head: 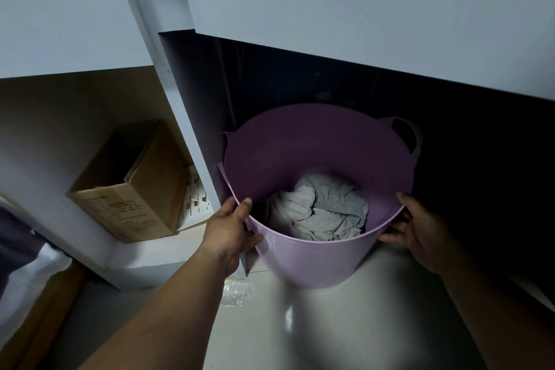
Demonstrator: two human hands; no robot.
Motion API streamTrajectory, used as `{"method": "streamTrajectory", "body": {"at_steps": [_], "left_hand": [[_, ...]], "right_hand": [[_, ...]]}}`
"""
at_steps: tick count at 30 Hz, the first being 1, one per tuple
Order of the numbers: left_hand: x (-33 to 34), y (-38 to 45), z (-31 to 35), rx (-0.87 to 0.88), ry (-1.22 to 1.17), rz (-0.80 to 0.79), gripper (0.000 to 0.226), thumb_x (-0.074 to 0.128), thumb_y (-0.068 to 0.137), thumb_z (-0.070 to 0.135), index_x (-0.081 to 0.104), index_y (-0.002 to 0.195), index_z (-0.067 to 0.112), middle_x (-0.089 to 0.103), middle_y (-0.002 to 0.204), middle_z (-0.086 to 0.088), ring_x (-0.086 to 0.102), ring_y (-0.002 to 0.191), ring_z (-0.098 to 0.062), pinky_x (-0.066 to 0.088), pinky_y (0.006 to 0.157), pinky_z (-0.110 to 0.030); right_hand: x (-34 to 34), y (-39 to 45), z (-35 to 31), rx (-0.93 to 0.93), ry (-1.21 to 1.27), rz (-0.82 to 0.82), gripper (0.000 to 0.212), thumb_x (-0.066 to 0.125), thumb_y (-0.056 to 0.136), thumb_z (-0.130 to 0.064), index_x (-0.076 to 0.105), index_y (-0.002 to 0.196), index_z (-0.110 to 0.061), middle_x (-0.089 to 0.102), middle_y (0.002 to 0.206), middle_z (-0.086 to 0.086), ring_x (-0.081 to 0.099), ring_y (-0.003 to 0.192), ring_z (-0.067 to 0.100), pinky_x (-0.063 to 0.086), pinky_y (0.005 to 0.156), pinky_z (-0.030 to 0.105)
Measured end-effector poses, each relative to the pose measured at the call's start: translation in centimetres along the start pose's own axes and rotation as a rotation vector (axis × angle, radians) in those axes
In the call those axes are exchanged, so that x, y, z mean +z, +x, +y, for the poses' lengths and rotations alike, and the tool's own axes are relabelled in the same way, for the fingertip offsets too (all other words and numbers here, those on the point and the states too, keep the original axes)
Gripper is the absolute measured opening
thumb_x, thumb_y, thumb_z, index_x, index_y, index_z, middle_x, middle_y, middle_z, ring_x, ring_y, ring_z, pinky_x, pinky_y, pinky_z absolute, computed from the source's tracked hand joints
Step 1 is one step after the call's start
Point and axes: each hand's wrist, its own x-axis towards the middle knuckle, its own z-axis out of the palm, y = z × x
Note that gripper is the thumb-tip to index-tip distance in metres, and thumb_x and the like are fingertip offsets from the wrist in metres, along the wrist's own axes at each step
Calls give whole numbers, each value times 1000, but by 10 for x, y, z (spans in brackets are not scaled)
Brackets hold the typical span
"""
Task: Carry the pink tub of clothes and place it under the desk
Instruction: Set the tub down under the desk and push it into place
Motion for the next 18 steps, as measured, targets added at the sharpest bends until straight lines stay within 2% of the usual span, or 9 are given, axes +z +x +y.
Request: {"method": "streamTrajectory", "body": {"at_steps": [7,15,18], "left_hand": [[1,-1,1,-4,-7,5,19,65,104,28,65,123,31,59,146,-6,64,127,-45,61,97,-56],[2,3,2,3,5,-5,6,65,104,27,70,104,30,61,142,-7,63,129,-46,61,97,-58],[4,5,4,9,6,-1,17,65,104,26,69,120,25,59,148,-9,63,130,-43,61,97,-57]], "right_hand": [[-1,1,0,4,4,0,39,61,99,-34,60,136,-26,67,137,6,65,119,35,57,83,59],[-3,4,1,14,28,-8,40,63,97,-33,61,136,-26,67,138,4,65,121,34,54,88,66],[-3,5,1,16,30,-7,37,64,97,-33,63,133,-26,68,137,4,65,120,34,55,86,66]]}}
